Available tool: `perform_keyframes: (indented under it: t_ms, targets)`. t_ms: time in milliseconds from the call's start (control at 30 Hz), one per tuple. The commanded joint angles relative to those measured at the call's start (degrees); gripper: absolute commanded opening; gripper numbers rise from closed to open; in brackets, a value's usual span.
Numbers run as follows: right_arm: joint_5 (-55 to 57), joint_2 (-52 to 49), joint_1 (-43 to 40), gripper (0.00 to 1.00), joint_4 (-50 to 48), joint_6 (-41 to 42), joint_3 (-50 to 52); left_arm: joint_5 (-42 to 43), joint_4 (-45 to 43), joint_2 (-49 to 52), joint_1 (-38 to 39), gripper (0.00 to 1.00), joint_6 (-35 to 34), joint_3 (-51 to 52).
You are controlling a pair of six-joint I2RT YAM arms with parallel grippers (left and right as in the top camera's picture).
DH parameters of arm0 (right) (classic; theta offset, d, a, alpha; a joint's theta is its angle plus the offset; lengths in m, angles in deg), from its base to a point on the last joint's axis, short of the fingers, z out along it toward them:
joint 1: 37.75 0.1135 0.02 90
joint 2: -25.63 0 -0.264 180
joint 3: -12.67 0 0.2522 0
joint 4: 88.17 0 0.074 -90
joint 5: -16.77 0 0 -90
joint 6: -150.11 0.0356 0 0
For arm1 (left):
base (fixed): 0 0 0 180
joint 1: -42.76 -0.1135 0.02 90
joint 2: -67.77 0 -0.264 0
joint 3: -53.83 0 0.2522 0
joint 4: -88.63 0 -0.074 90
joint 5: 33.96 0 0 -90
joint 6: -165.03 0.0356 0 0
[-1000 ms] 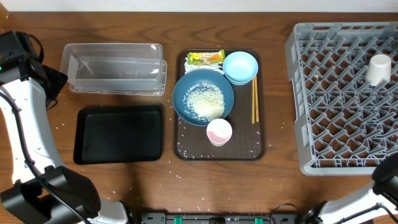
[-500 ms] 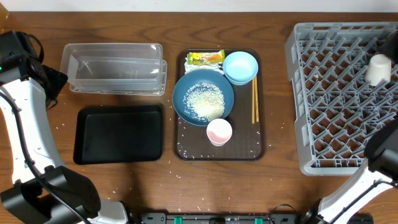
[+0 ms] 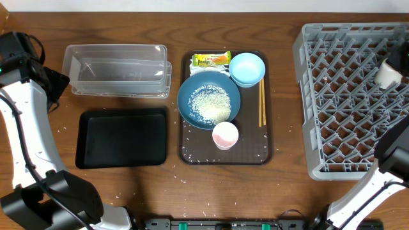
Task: Sort waste into correct bins and load items into the dishwasher rack
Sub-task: 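Withdraw the right gripper from the rack toward the tray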
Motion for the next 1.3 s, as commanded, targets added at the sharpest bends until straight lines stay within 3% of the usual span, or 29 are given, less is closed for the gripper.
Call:
perform_keyframes:
  t_ms: [0,300,467,500,533,567,600,700,767,900,1000,1267]
  targets:
    - [4.74,0.17,-0.59,0.01,1.84,0.98,0.13,-0.46,-0.02,0.2,-0.17,0.93,-0.26,-0.26]
    - [11.08,6.21,-0.5,0.01,5.49,6.71,0.13,-0.46,-0.02,0.2,-0.17,0.93,-0.26,-0.26]
    - [-1.18,14.6,-0.48,0.01,7.19,6.71,0.13,-0.46,-0.02,0.2,-0.17,0.93,-0.26,-0.26]
    - [-5.79,16.17,-0.48,0.07,7.43,6.69,0.13,-0.46,-0.02,0.2,-0.17,0.93,-0.26,-0.26]
    - [-12.33,18.1,-0.48,0.4,7.87,6.71,0.13,-0.46,-0.02,0.2,-0.17,0.93,-0.26,-0.26]
    - [-16.68,19.19,-0.48,0.63,7.98,6.71,0.13,-0.46,-0.02,0.2,-0.17,0.93,-0.26,-0.26]
    - [-23.69,20.87,-0.48,0.8,7.98,6.67,0.13,-0.46,-0.02,0.2,-0.17,0.93,-0.26,-0.26]
    - [-37.64,23.85,0.17,0.84,7.93,6.67,0.13,-0.46,-0.02,0.2,-0.17,0.93,-0.26,-0.26]
    - [-40.94,24.83,1.66,0.86,8.74,6.43,0.13,-0.46,-0.02,0.2,-0.17,0.93,-0.26,-0.26]
    - [-41.07,24.94,7.23,0.89,13.73,4.83,0.15,-0.46,-0.02,0.2,-0.17,0.93,-0.26,-0.26]
    - [-39.65,24.39,13.7,0.99,17.22,1.68,0.15,-0.46,-0.02,0.2,-0.17,0.93,-0.26,-0.26]
    - [-38.34,24.13,28.5,0.99,17.33,-0.17,0.15,-0.46,-0.02,0.2,-0.17,0.93,-0.26,-0.26]
